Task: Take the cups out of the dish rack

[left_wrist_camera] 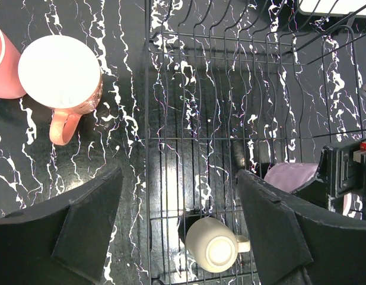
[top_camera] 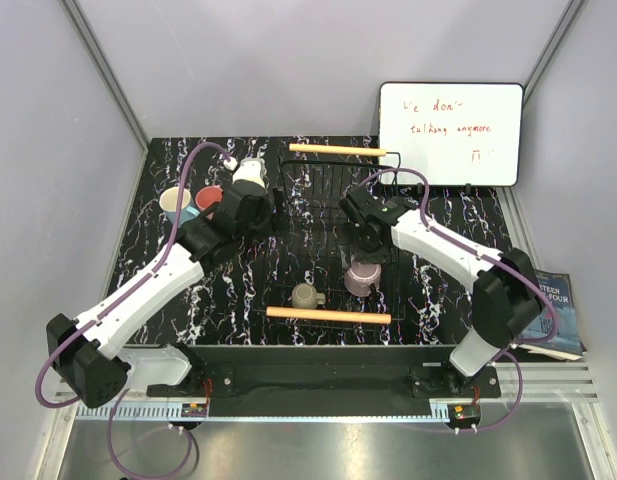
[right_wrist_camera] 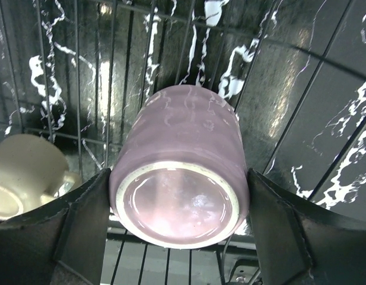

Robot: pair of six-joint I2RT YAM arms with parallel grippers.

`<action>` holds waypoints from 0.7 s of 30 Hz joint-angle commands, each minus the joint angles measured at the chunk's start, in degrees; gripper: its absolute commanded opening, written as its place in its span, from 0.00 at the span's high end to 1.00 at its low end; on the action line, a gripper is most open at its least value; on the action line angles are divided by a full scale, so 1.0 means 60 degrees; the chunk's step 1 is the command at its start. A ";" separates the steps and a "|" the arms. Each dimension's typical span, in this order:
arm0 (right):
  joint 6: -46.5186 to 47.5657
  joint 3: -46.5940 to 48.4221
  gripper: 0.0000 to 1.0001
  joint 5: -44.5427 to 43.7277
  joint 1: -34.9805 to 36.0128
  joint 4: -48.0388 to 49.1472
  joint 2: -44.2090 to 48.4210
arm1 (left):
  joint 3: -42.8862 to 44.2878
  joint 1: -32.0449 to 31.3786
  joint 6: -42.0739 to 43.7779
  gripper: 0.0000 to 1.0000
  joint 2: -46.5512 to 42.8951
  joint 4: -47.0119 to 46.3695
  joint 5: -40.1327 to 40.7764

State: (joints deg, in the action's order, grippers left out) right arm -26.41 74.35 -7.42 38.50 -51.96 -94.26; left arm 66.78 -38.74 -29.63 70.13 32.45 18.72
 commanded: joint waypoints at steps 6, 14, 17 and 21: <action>-0.0461 0.1334 1.00 0.0270 0.0116 -0.0011 0.1602 | 0.0061 -0.0062 -0.0174 0.18 -0.0306 -0.0457 0.0220; -0.0534 0.1789 1.00 0.0752 0.0131 0.0922 0.2451 | -0.0085 -0.0047 -0.0379 0.18 -0.0569 -0.0880 0.0205; -0.0680 0.1629 1.00 0.0988 0.0102 0.1772 0.2950 | -0.0363 -0.0047 -0.0496 0.18 -0.0978 -0.1436 -0.0072; -0.1045 0.1204 1.00 0.1585 -0.0161 0.2901 0.3389 | -0.0876 -0.0047 -0.0569 0.17 -0.1536 -0.2607 -0.0993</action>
State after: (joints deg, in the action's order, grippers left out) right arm -29.63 82.24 -2.74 38.59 -47.29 -78.63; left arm 63.48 -38.74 -31.81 65.12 26.89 17.61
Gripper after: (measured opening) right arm 0.838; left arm 0.828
